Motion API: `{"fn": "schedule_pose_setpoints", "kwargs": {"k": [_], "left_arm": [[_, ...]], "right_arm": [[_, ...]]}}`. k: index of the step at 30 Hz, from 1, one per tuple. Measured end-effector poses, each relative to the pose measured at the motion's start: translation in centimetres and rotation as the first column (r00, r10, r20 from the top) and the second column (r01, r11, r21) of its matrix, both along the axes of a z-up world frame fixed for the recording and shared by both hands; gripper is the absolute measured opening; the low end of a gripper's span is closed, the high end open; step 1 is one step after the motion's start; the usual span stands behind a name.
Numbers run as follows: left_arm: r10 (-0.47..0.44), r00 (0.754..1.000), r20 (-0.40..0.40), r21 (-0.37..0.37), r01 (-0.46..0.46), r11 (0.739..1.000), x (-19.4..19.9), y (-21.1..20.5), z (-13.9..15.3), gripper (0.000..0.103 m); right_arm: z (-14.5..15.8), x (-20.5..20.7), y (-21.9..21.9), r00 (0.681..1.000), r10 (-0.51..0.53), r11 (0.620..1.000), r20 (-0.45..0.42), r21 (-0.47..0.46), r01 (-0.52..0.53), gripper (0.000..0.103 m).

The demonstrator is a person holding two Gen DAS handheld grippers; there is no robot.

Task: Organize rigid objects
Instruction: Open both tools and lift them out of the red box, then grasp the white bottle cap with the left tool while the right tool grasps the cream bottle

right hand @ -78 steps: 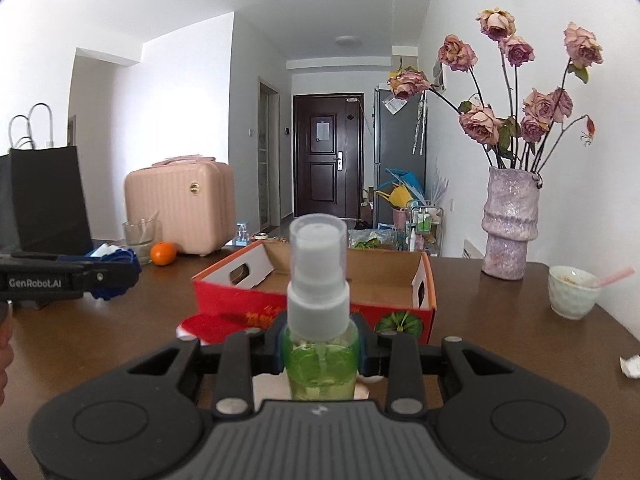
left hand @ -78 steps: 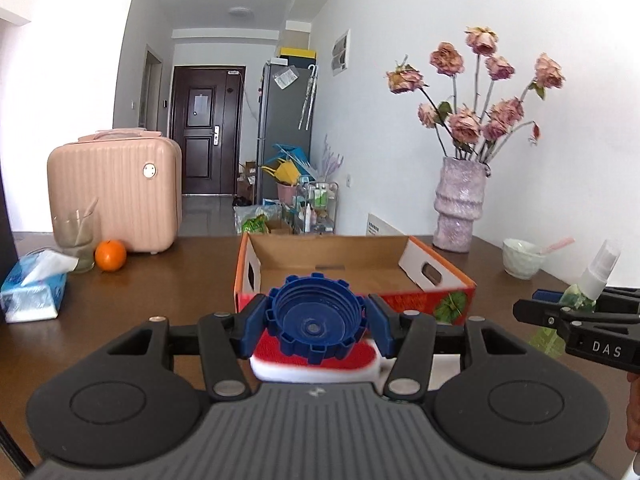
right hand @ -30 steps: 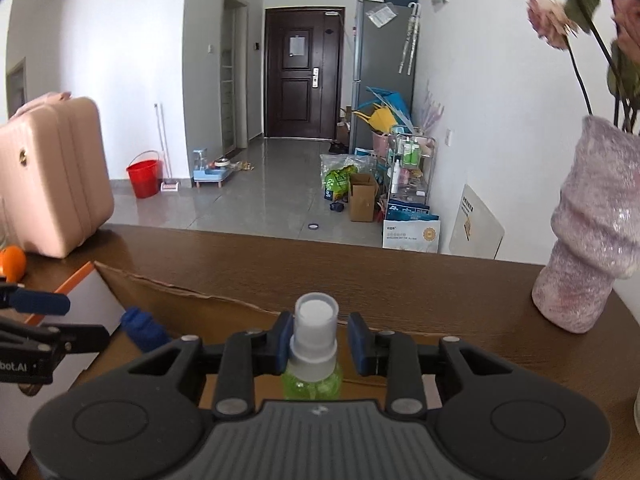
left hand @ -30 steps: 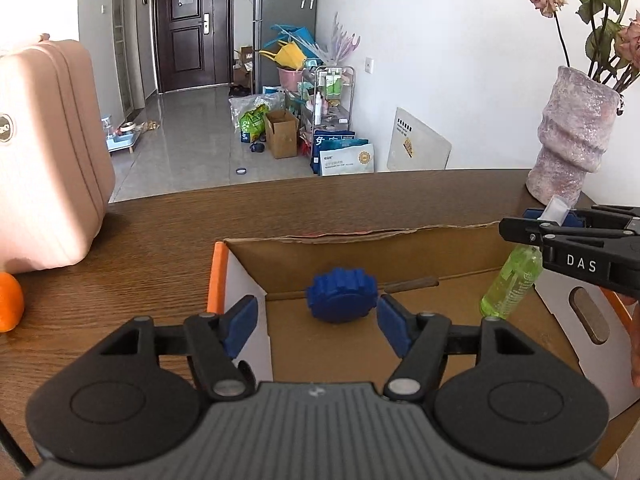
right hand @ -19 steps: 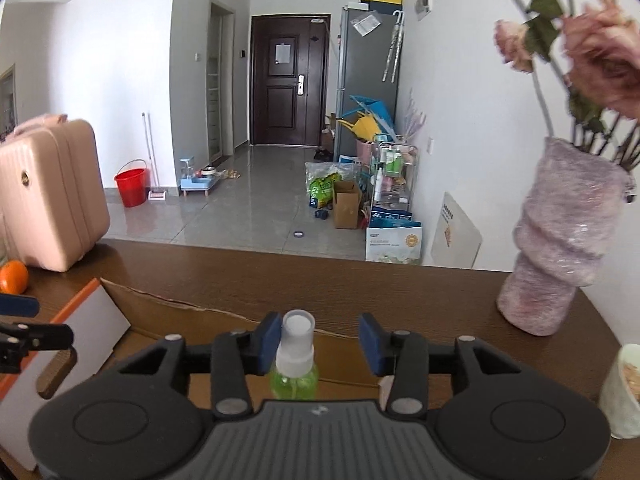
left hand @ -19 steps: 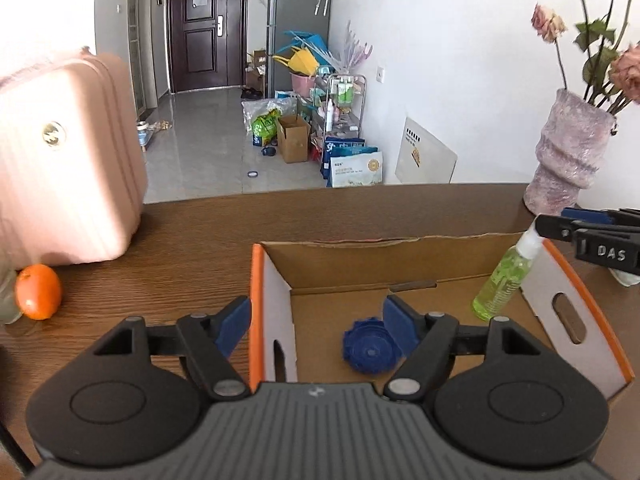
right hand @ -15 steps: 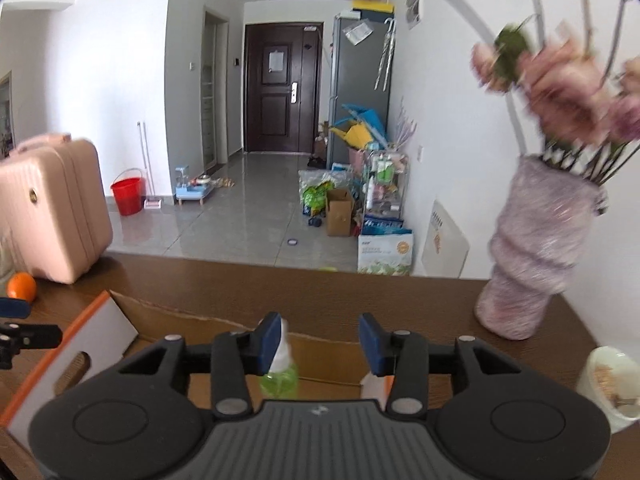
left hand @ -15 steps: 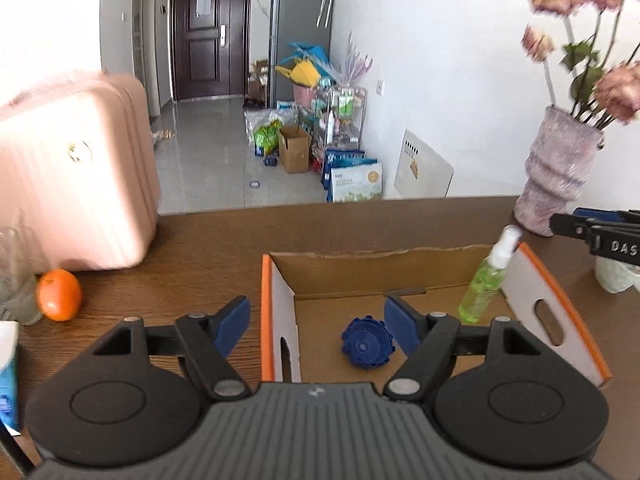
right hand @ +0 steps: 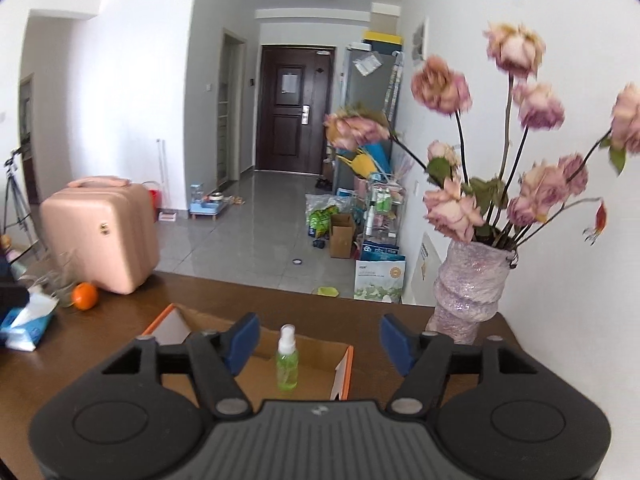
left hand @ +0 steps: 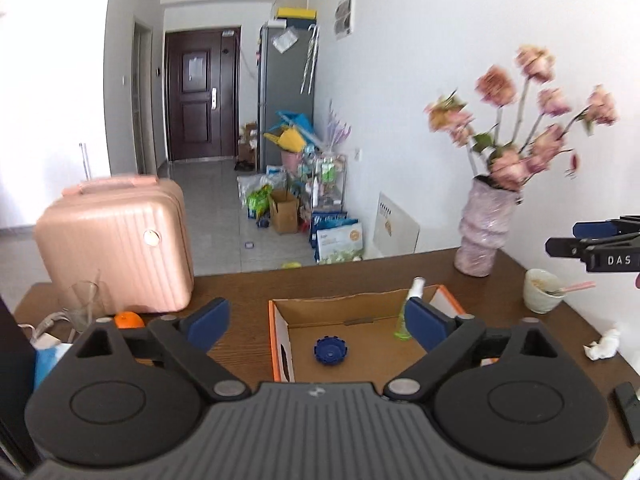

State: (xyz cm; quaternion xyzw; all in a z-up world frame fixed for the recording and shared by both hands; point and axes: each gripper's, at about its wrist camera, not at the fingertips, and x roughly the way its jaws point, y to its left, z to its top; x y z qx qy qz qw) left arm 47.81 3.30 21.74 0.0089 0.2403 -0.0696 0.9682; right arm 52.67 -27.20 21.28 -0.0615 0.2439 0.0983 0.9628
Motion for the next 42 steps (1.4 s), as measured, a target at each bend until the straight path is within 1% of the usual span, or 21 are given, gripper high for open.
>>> {"fn": "schedule_pose_setpoints", "kwargs": {"k": [2, 4, 6, 8, 10, 12, 15, 17, 20, 23, 27, 31, 33, 36, 39, 42], "left_arm": [[-0.004, 1.000, 0.020, 0.010, 0.004, 1.000, -2.3, 0.0, 1.0, 0.099], [-0.003, 1.000, 0.031, 0.013, 0.003, 1.000, -4.5, -0.1, 1.8, 0.102], [-0.008, 0.999, 0.036, 0.012, 0.007, 1.000, -6.6, -0.2, 2.1, 0.103], [-0.009, 0.999, 0.047, 0.015, 0.008, 1.000, -8.5, -0.2, 2.1, 0.103], [-0.003, 0.998, 0.062, 0.009, 0.002, 1.000, -10.6, 0.0, 1.5, 0.103], [0.002, 0.998, 0.059, 0.009, -0.003, 1.000, -12.6, 0.1, 0.6, 0.103], [0.021, 0.998, 0.063, 0.038, -0.024, 0.999, -15.3, 0.3, -1.1, 0.103], [0.023, 0.998, 0.058, 0.066, -0.027, 0.997, -17.2, 0.3, -2.0, 0.103], [0.024, 0.997, 0.071, 0.077, -0.030, 0.997, -20.2, 0.7, -3.1, 0.103], [0.024, 0.996, 0.091, 0.074, -0.030, 0.997, -23.2, 1.1, -4.0, 0.103], [0.019, 0.993, 0.117, 0.073, -0.027, 0.997, -27.7, 2.0, -6.4, 0.103], [0.013, 0.988, 0.153, 0.078, -0.025, 0.997, -32.0, 2.8, -9.3, 0.103], [0.014, 0.985, 0.174, 0.098, -0.031, 0.995, -33.9, 2.7, -11.0, 0.103], [0.017, 0.980, 0.197, 0.124, -0.042, 0.991, -36.1, 2.7, -13.2, 0.103], [-0.015, 0.977, 0.211, 0.167, -0.021, 0.986, -37.6, 2.4, -15.3, 0.103], [0.004, 0.976, 0.219, 0.201, -0.049, 0.978, -38.5, 1.7, -18.3, 0.103]], "right_arm": [[0.8, -2.2, 0.3, 1.000, 0.014, 1.000, 0.011, -0.015, -0.014, 0.079], [1.6, -4.5, 0.3, 0.999, 0.029, 0.999, 0.028, -0.020, -0.028, 0.081], [2.0, -6.9, 0.2, 0.998, 0.040, 0.999, 0.046, -0.012, -0.040, 0.085], [2.2, -9.2, 0.3, 0.997, 0.060, 0.998, 0.053, -0.009, -0.060, 0.087], [2.2, -11.5, 0.3, 0.995, 0.081, 0.997, 0.059, -0.008, -0.080, 0.087], [2.0, -13.8, 0.1, 0.993, 0.100, 0.995, 0.065, 0.000, -0.100, 0.088], [1.4, -16.9, 0.1, 0.990, 0.125, 0.992, 0.070, 0.005, -0.125, 0.092], [1.0, -18.8, 0.1, 0.987, 0.142, 0.990, 0.074, 0.005, -0.142, 0.093], [0.3, -21.7, -0.1, 0.983, 0.162, 0.986, 0.083, 0.015, -0.164, 0.095], [-0.7, -24.3, -0.5, 0.981, 0.177, 0.983, 0.082, 0.044, -0.181, 0.097], [-2.6, -28.1, -0.9, 0.977, 0.191, 0.978, 0.091, 0.061, -0.197, 0.097], [-5.2, -32.2, -0.5, 0.961, 0.239, 0.971, 0.137, -0.013, -0.239, 0.101], [-6.7, -33.8, -0.3, 0.959, 0.248, 0.969, 0.140, -0.014, -0.248, 0.101], [-9.3, -35.5, 0.0, 0.957, 0.259, 0.966, 0.132, -0.016, -0.259, 0.101], [-12.1, -36.9, 0.7, 0.958, 0.261, 0.965, 0.120, -0.020, -0.260, 0.102], [-15.3, -37.7, 1.4, 0.970, 0.220, 0.975, 0.103, -0.011, -0.220, 0.103]]}}
